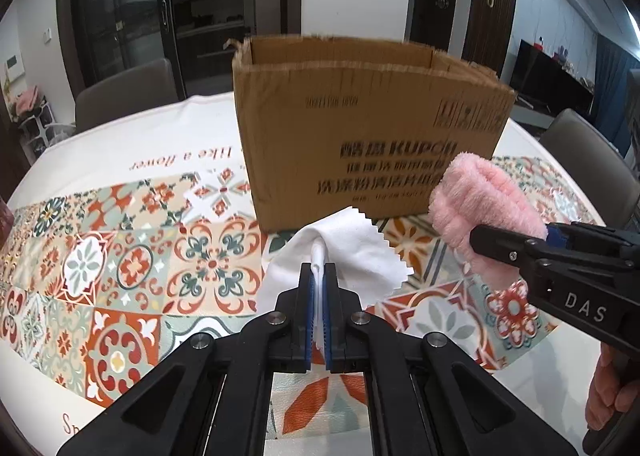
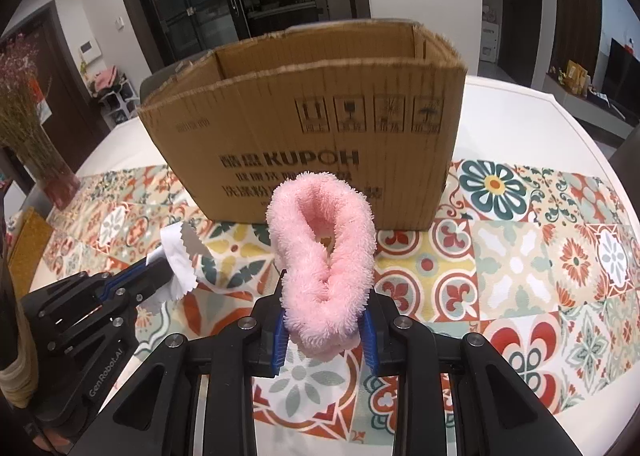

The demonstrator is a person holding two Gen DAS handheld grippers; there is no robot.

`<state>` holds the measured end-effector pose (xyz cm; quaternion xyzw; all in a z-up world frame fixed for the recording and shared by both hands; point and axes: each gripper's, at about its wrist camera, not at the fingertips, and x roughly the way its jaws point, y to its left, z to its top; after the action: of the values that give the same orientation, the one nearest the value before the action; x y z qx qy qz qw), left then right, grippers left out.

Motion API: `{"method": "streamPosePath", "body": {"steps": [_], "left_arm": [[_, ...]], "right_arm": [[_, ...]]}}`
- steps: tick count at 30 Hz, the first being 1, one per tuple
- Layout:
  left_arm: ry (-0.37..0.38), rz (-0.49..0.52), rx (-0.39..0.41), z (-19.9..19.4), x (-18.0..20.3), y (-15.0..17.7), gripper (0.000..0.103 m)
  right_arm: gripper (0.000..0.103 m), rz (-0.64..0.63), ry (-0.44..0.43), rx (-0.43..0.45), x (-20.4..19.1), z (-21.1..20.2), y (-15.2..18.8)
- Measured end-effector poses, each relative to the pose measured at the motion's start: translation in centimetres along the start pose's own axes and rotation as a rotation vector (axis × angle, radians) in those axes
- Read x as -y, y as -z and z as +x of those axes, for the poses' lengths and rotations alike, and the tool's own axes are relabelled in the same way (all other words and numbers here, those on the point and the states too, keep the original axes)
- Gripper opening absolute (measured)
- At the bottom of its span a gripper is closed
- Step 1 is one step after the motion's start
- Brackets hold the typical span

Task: Organize soft objects
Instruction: 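Grasp the pink headband with the right gripper while the left gripper grasps the white cloth, then lift the headband and white cloth and carry both over the box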

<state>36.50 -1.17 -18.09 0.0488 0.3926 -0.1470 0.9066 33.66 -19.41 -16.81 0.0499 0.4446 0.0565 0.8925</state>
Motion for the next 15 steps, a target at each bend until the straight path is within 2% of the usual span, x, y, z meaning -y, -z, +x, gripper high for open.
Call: {"method": "streamPosePath", "body": {"steps": [15], "left_arm": [[-0.007,0.006,0.112,-5.2,1.0,-1.8,0.006]], "right_arm": [[0.03,0.003,-0.015,0.092,-0.3,-4.6,-0.9]]}}
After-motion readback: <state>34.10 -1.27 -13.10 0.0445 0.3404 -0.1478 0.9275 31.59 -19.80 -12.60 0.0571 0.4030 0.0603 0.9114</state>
